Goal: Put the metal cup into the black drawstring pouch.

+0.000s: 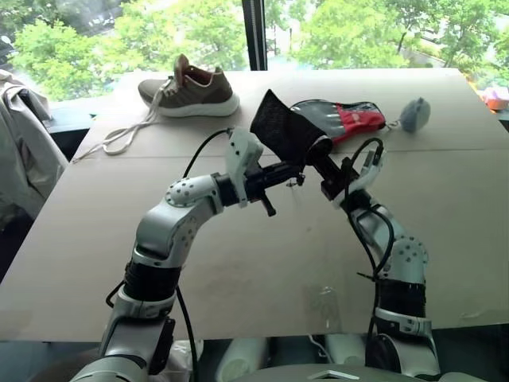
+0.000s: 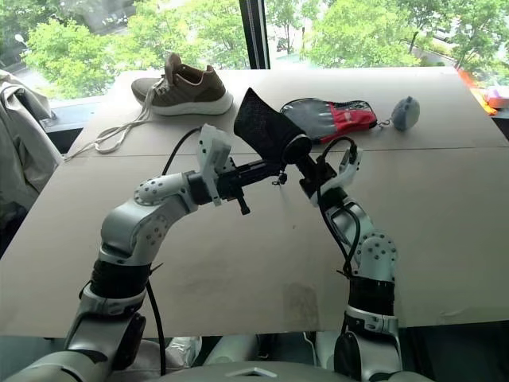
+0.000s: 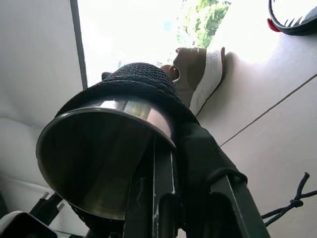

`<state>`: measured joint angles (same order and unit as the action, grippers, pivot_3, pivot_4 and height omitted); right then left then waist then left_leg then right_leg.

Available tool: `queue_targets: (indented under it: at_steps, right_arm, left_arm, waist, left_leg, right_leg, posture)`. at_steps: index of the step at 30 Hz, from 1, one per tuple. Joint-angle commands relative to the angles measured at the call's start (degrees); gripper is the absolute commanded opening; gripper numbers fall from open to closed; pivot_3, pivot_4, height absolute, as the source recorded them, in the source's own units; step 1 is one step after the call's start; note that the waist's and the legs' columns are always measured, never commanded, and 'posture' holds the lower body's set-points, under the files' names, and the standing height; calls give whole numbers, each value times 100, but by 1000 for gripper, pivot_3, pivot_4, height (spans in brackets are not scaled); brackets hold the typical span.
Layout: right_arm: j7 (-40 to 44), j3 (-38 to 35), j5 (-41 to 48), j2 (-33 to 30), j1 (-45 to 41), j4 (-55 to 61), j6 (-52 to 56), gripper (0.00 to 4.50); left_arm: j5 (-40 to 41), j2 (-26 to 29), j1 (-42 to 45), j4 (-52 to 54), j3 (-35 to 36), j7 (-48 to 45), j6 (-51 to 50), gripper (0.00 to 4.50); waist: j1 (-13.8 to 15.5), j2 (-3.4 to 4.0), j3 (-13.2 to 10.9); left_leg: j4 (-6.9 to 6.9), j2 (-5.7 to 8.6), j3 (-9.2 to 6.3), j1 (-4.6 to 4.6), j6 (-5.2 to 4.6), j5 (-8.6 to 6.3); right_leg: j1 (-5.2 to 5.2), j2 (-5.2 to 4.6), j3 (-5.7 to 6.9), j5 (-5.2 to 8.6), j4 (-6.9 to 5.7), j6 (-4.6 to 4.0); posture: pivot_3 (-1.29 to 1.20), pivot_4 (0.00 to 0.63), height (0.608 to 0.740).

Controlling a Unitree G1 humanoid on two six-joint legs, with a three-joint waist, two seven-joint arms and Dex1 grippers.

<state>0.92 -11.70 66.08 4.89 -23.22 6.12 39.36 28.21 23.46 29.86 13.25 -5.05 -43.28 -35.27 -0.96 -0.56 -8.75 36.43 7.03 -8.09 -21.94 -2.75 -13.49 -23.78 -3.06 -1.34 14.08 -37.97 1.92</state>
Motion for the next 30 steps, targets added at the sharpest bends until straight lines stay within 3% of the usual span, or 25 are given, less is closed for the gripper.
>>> queue_targets:
  at_steps: [1, 5, 7, 13, 17, 22, 27, 30]
  right_arm:
    - [694, 1311, -2233, -1060, -281, 298, -678, 91]
    - [1249, 3314, -5386, -2610, -584, -272, -2067, 91]
    - [1146, 3725, -6412, -2909, -809, -580, -2781, 91]
    - [888, 3507, -7286, -2749, -814, -1006, -3608, 91]
    - [927, 1900, -5066, -1428, -353, -782, -2905, 91]
    - [281, 370, -1898, 252, -422, -305, -1270, 91]
    - [-877, -656, 112, 981, -664, -350, -875, 91]
    - [-1095, -615, 507, 854, -632, -323, -819, 91]
  left_arm:
    - [-13, -170, 217, -167, -95, -56, 118, 0]
    - [207, -524, 628, -302, -79, -79, 51, 0]
    - [170, -630, 788, -424, -110, -133, 72, 0]
    - [101, -842, 1040, -681, -147, -147, 126, 0]
    - [155, -830, 772, -376, -329, -232, -25, 0]
    - [242, -640, 452, -161, -416, -361, -273, 0]
    - [340, -615, 371, -20, -380, -334, -408, 0]
    - [379, -643, 348, 20, -293, -270, -485, 0]
  waist:
    - [5, 3, -1]
    - [9, 0, -1]
    - [-4, -1, -1]
    - [6, -7, -1]
    - [14, -12, 1]
    - [5, -9, -1]
    - [52, -3, -2]
    - [16, -2, -2]
  left_leg:
    - [5, 5, 8, -1, -1, 0]
    - [11, 5, 11, -6, 0, 1]
    - [13, 6, 15, -7, 0, 1]
    - [10, -1, 18, -8, 2, 2]
    - [8, -1, 18, -10, 1, 1]
    - [8, -3, 18, -7, 1, 1]
    - [4, -2, 15, -4, 0, 1]
    - [4, 0, 18, -4, 0, 1]
  right_leg:
    - [-2, 0, -1, -2, -1, 4]
    - [-8, 1, -3, -5, -1, 10]
    - [-10, 1, 1, -5, -2, 10]
    - [-12, 4, -17, -5, 1, 10]
    - [-11, 4, -22, -5, 10, 10]
    - [-12, 7, -26, -6, 1, 8]
    - [-9, 6, -19, -12, 0, 2]
    - [-11, 5, -24, -13, -1, 5]
  posture:
    - [0, 150, 740]
    - [0, 150, 740]
    - [0, 150, 740]
    - [0, 150, 740]
    - [0, 150, 740]
    - [0, 150, 740]
    - [0, 150, 740]
    - [0, 150, 740]
